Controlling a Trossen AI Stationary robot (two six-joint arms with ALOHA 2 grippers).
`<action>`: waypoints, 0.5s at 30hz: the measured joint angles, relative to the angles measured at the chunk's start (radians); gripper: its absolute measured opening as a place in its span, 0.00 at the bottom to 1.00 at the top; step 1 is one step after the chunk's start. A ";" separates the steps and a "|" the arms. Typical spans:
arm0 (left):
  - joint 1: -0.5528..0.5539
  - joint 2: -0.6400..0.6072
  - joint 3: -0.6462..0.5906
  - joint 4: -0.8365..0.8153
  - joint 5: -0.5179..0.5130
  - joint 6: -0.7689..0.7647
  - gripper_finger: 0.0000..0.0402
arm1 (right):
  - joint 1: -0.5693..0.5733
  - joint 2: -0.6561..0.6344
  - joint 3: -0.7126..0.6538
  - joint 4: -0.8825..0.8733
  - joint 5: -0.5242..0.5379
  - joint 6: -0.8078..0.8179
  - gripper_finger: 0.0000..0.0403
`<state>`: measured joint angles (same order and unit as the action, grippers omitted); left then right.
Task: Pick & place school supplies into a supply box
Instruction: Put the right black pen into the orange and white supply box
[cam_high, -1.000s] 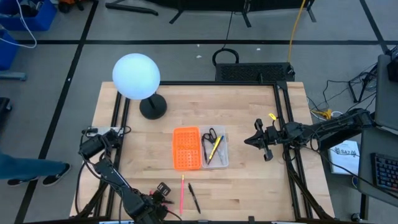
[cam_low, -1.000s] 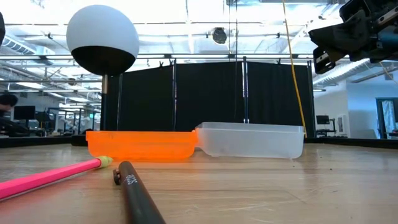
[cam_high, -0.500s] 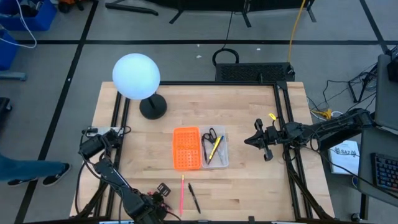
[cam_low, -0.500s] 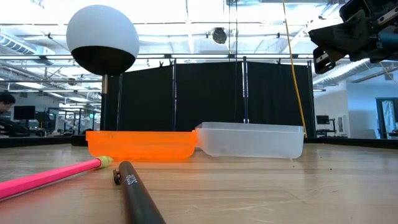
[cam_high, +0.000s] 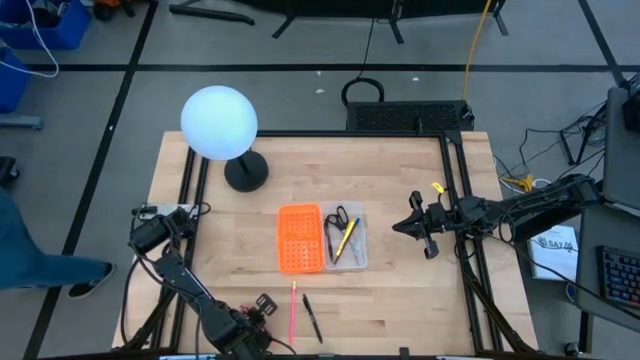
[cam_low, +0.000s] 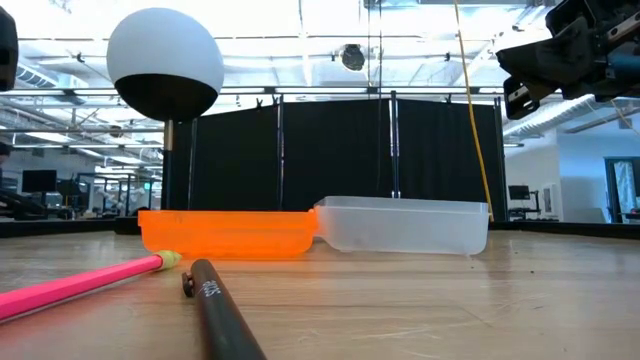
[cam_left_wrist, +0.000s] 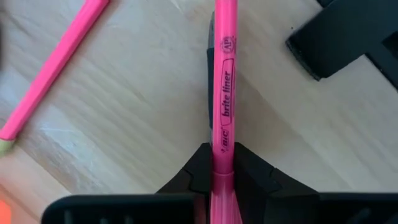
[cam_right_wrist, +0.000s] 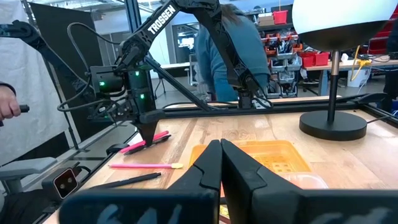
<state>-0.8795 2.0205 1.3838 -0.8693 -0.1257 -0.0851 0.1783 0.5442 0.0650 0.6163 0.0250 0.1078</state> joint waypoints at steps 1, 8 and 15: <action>0.001 0.000 0.000 0.000 -0.003 0.010 0.11 | 0.000 0.000 0.000 0.000 0.000 0.000 0.00; 0.011 -0.005 0.000 -0.014 -0.017 0.021 0.11 | 0.000 0.000 0.000 0.000 0.000 0.000 0.00; 0.015 -0.006 0.000 -0.035 -0.025 0.026 0.11 | 0.000 0.000 0.000 -0.001 0.000 0.000 0.00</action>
<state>-0.8642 2.0148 1.3838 -0.9042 -0.1504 -0.0589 0.1783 0.5446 0.0650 0.6156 0.0246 0.1078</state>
